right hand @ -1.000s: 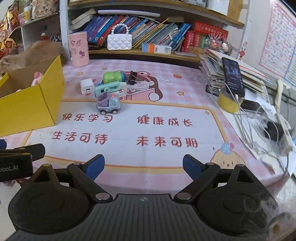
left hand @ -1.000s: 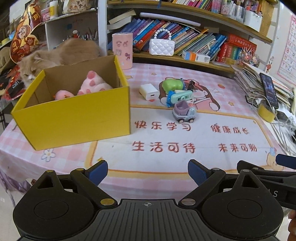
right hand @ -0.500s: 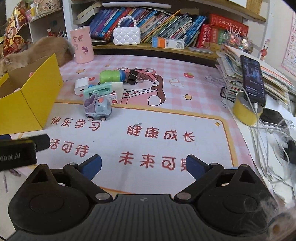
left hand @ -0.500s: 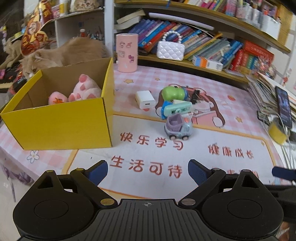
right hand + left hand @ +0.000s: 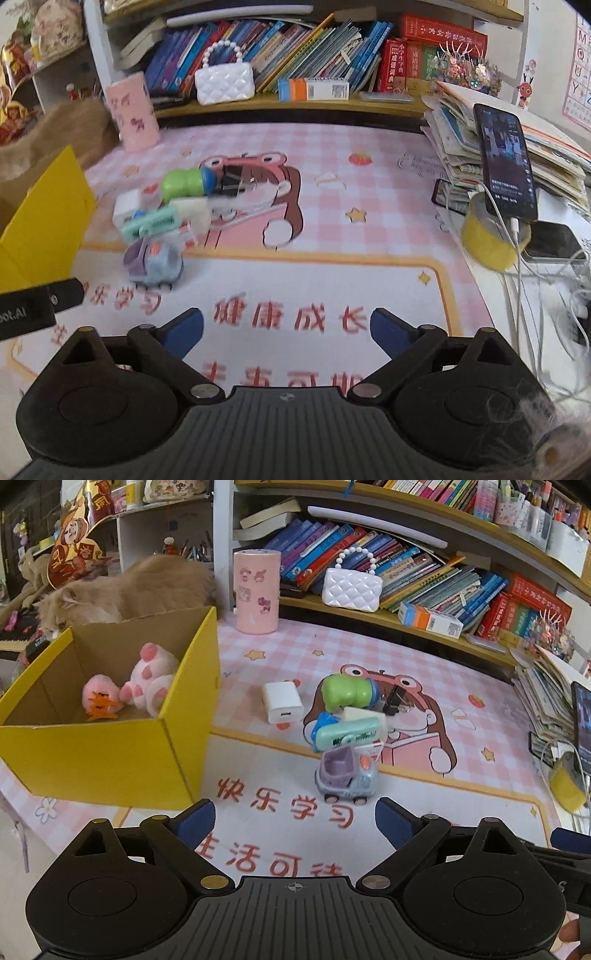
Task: Organize objects
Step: 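Withdraw both tools and move toward the lilac toy car and stapler, then grasp the lilac toy car with the left tool while the right tool grasps the mint stapler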
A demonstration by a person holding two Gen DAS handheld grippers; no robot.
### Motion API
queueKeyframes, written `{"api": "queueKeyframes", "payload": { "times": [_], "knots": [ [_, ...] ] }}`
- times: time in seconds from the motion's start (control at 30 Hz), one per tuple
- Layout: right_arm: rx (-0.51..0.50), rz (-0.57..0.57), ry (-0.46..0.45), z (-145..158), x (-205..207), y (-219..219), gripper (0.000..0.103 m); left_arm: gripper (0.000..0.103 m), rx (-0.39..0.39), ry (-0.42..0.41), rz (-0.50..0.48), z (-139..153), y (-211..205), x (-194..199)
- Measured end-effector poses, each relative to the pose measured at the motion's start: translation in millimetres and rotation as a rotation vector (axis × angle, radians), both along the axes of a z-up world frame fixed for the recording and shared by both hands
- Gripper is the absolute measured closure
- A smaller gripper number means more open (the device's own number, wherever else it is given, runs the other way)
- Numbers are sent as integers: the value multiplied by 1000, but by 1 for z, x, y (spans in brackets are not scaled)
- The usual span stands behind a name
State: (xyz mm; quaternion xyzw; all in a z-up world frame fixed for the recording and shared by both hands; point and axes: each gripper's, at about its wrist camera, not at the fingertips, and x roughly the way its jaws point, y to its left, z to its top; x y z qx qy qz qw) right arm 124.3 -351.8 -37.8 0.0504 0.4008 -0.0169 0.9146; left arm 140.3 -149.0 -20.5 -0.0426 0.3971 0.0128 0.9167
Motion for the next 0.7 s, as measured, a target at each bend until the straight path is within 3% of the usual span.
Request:
{"api": "queueKeyframes", "payload": {
  "times": [0.1,0.3,0.7],
  "knots": [
    [7,2,-19,4,11,-8,6,9,-21,-6,-7,1,-5,9],
    [-13,-13,-86,12,29,-18,7,14,10,-23,-21,-5,-22,26],
    [5,18,-112,17,58,-26,7,17,83,62,-26,-65,-49,91]
  ]
}}
